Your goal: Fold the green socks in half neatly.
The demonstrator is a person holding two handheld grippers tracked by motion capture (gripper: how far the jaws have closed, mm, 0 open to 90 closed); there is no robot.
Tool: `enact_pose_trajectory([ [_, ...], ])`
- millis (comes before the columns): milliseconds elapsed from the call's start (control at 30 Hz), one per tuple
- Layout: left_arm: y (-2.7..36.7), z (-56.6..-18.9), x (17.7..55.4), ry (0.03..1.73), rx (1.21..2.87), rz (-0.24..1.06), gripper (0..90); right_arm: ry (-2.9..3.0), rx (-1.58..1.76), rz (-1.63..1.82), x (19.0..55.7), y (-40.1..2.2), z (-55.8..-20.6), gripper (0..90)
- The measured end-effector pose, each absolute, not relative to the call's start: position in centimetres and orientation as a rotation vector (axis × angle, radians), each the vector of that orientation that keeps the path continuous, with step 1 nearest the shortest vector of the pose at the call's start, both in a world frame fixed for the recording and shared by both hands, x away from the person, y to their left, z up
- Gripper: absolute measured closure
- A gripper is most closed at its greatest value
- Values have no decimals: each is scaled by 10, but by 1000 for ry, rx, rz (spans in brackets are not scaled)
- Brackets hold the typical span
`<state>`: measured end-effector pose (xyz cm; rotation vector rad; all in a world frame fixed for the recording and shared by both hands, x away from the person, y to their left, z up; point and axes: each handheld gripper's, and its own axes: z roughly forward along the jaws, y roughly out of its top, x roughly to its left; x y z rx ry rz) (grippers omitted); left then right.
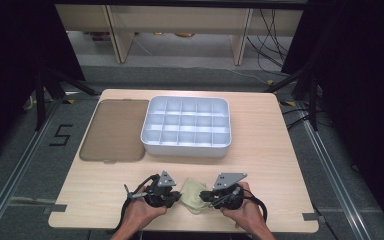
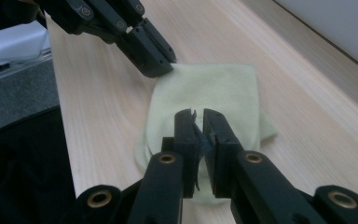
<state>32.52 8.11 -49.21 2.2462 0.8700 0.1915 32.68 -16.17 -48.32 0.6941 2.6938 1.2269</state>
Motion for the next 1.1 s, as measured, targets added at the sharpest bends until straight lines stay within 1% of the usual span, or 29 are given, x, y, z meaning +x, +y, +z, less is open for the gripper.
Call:
enact_pose_trajectory([
  [300,77,-480,316,826,2234,241,859,2722,629,1210,325,-142,-490,868],
  [667,71,-480,310,794,2241,228,862,2763,687,1189,330,-127,-509,892],
  [867,69,-476,307,773,2250,258,862,2730,729,1225,335,-136,-502,891],
  [1000,68,-475,306,746,2269,286,862,2640,794,1224,348,-148,-495,892],
  [1067,66,-475,304,753,2262,282,861,2625,849,1217,354,-152,-496,892],
  [1100,66,-474,305,732,2277,301,862,2620,853,1215,358,-153,-497,891],
])
